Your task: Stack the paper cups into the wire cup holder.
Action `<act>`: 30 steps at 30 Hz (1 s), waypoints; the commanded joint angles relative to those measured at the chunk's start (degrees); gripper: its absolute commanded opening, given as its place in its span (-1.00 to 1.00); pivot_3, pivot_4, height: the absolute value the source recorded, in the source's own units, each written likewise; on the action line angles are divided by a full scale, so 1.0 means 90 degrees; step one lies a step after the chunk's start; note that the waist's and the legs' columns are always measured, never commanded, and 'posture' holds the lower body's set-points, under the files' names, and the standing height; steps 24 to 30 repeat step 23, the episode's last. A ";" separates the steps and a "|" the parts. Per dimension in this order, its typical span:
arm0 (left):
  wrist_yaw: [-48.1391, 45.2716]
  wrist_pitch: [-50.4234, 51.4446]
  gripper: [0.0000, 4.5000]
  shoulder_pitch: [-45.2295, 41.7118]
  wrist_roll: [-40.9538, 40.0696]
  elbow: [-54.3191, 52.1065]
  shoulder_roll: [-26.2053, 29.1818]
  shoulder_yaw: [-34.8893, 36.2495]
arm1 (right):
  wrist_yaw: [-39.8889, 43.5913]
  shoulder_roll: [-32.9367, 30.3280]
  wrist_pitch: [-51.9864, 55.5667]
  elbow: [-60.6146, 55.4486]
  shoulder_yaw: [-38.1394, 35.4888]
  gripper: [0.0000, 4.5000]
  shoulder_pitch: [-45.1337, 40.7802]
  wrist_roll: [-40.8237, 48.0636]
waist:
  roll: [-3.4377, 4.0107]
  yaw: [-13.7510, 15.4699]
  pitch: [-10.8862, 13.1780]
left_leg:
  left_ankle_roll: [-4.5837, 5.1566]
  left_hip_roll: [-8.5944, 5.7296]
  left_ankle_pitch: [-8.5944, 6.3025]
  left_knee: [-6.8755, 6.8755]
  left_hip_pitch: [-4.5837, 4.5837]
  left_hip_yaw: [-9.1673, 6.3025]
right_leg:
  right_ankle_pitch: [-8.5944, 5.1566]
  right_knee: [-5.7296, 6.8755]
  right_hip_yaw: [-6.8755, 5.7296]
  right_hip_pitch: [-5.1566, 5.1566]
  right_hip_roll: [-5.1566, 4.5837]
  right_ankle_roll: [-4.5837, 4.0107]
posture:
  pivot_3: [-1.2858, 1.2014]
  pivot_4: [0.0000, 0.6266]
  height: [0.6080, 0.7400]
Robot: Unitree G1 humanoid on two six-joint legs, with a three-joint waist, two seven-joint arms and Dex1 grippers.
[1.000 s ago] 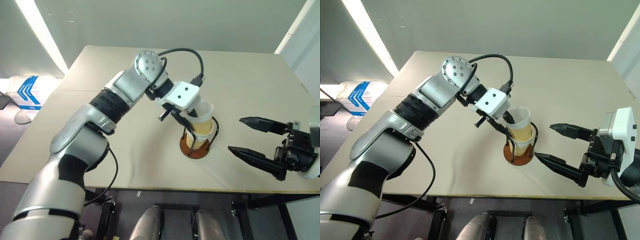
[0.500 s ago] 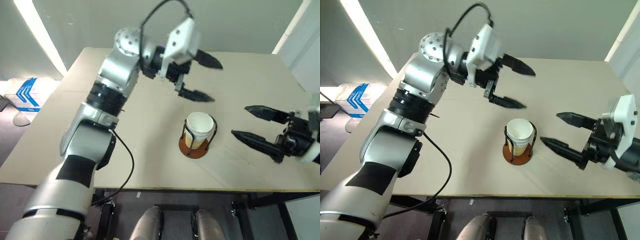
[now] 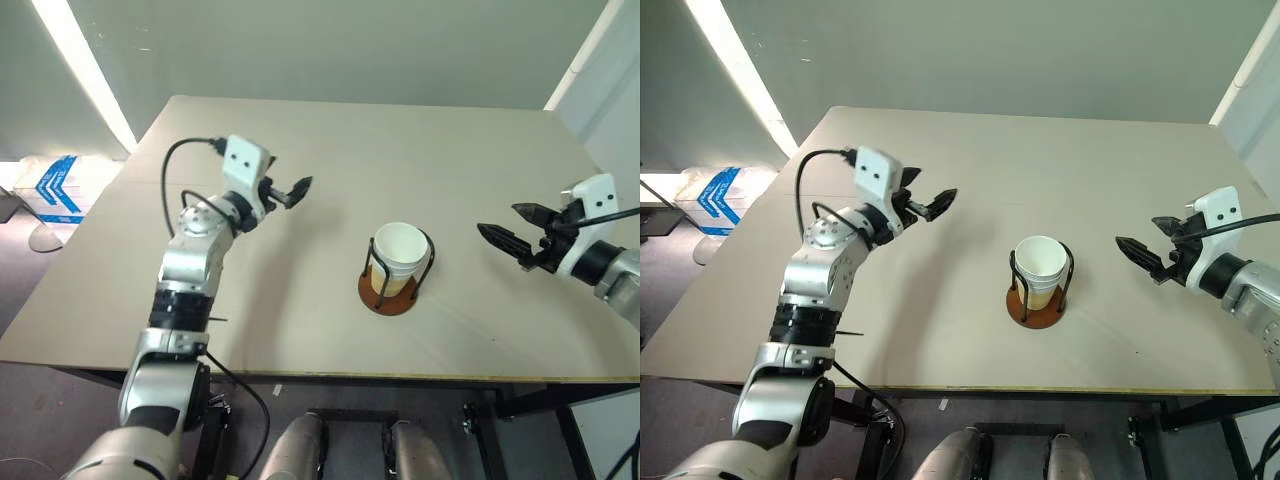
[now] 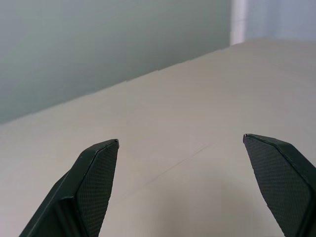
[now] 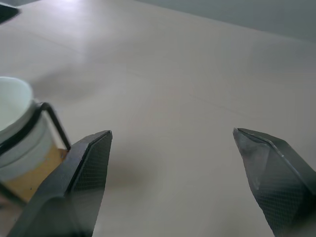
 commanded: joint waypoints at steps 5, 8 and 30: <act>0.0894 0.0262 0.96 0.0628 -0.0296 -0.1263 -0.0280 0.0811 | 0.0020 0.0431 -0.0382 0.0764 0.0293 0.85 -0.0577 -0.0884 | 0.0001 0.0007 0.0001 | -0.0010 0.0000 0.0008 -0.0008 0.0018 -0.0001 | 0.0000 0.0004 -0.0002 0.0009 0.0001 -0.0046 | 0.03 -0.52 1.00; 0.0820 0.0257 0.96 0.0675 -0.0223 -0.1446 -0.0207 0.0713 | -0.0001 0.0594 -0.0449 0.0932 0.0308 0.85 -0.0716 -0.1110 | 0.0001 0.0014 0.0000 | -0.0020 0.0000 0.0025 -0.0015 0.0018 -0.0012 | 0.0002 0.0004 -0.0002 0.0008 0.0002 -0.0093 | 0.03 -0.52 1.00; 0.0244 0.0804 0.96 0.0619 -0.0628 -0.2097 0.0029 0.0714 | -0.0127 0.1214 -0.0685 0.1317 0.0224 0.85 -0.1148 -0.1611 | -0.0002 -0.0019 0.0002 | -0.0046 0.0001 0.0033 -0.0108 0.0058 -0.0024 | 0.0037 0.0000 -0.0002 0.0013 0.0002 -0.0147 | 0.03 -0.52 1.00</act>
